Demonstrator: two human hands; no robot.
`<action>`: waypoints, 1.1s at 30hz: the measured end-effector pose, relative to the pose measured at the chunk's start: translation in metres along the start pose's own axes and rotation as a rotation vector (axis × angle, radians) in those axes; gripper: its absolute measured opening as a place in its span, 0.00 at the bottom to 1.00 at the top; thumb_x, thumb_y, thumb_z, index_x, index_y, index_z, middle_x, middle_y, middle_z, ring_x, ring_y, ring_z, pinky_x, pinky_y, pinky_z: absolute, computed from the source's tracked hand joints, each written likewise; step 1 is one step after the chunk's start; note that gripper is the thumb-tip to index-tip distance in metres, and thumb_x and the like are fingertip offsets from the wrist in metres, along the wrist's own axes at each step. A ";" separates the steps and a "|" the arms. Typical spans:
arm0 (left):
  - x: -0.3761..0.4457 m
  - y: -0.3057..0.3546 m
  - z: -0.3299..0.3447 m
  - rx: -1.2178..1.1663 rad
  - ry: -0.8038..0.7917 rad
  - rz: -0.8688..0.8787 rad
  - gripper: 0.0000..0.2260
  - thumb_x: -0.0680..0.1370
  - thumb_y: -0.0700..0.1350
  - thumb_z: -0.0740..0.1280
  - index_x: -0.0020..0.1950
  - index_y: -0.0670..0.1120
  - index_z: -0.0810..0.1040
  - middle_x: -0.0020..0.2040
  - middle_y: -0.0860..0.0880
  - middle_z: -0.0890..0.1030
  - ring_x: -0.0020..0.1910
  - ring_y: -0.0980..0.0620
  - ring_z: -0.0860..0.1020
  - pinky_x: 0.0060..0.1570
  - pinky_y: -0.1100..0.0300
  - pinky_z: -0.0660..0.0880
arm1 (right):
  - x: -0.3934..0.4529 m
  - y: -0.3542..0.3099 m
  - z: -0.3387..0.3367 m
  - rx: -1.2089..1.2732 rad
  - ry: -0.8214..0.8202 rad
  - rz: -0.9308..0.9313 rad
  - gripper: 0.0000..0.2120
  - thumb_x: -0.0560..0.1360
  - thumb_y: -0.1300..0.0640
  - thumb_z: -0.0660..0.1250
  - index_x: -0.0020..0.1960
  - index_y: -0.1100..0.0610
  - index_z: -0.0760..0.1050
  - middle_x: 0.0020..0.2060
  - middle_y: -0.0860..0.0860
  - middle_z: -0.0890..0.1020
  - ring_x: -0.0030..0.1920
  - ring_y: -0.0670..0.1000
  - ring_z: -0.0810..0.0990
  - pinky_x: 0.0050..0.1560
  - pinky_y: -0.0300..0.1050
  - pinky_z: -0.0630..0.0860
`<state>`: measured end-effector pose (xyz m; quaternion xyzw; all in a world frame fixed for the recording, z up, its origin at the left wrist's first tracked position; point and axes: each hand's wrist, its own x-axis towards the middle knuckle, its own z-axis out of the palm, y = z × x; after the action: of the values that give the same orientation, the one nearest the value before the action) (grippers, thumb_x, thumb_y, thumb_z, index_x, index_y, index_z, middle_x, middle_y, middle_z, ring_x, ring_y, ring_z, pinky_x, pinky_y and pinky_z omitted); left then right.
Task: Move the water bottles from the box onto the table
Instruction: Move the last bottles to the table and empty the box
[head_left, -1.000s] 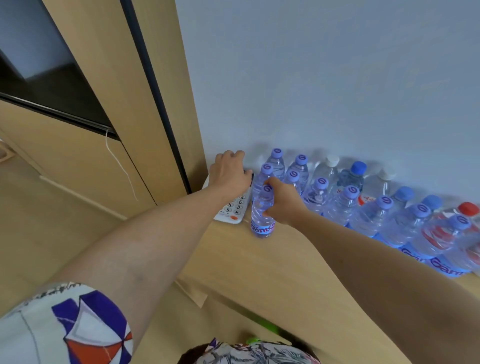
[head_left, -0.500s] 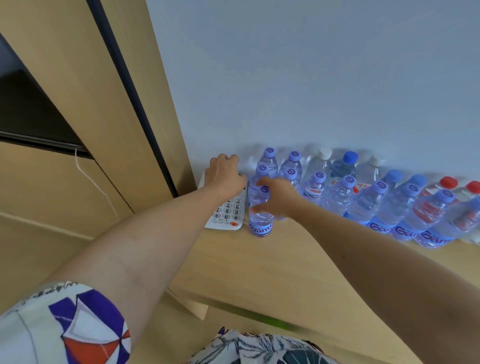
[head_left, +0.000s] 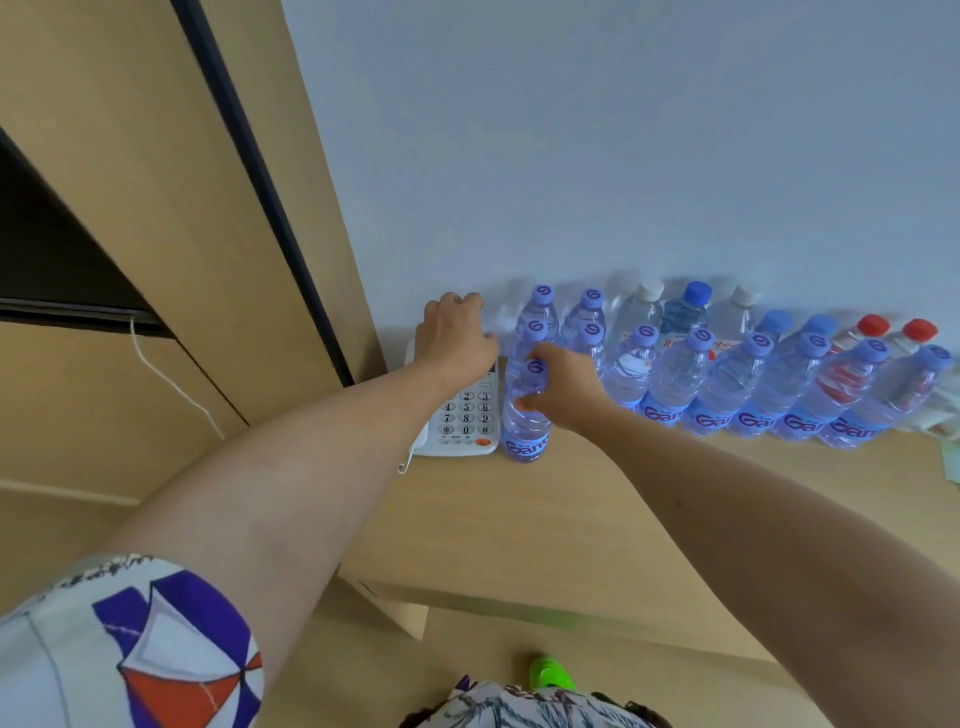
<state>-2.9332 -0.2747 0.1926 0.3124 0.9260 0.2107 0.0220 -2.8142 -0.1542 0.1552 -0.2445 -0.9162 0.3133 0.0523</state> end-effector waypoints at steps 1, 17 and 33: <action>0.003 0.007 -0.001 -0.015 0.002 0.011 0.22 0.79 0.47 0.66 0.72 0.44 0.71 0.68 0.40 0.73 0.69 0.39 0.68 0.63 0.47 0.72 | -0.004 0.001 -0.002 0.021 0.002 0.005 0.30 0.66 0.55 0.80 0.65 0.57 0.74 0.50 0.54 0.80 0.53 0.58 0.79 0.47 0.45 0.71; -0.004 0.226 0.095 0.061 0.007 0.513 0.17 0.78 0.47 0.66 0.65 0.45 0.77 0.62 0.43 0.78 0.63 0.39 0.72 0.62 0.48 0.70 | -0.083 0.192 -0.164 -0.025 0.491 0.458 0.19 0.73 0.53 0.74 0.62 0.55 0.78 0.55 0.55 0.83 0.58 0.58 0.81 0.53 0.46 0.73; 0.014 0.383 0.184 0.045 -0.016 0.368 0.19 0.79 0.46 0.65 0.70 0.45 0.74 0.66 0.44 0.75 0.67 0.43 0.68 0.65 0.48 0.68 | -0.046 0.351 -0.263 0.109 0.386 0.419 0.22 0.78 0.53 0.68 0.71 0.53 0.70 0.53 0.60 0.82 0.52 0.63 0.80 0.49 0.53 0.76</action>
<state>-2.6947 0.0773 0.1807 0.4786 0.8575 0.1879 -0.0163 -2.5627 0.2077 0.1570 -0.4803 -0.8006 0.3140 0.1728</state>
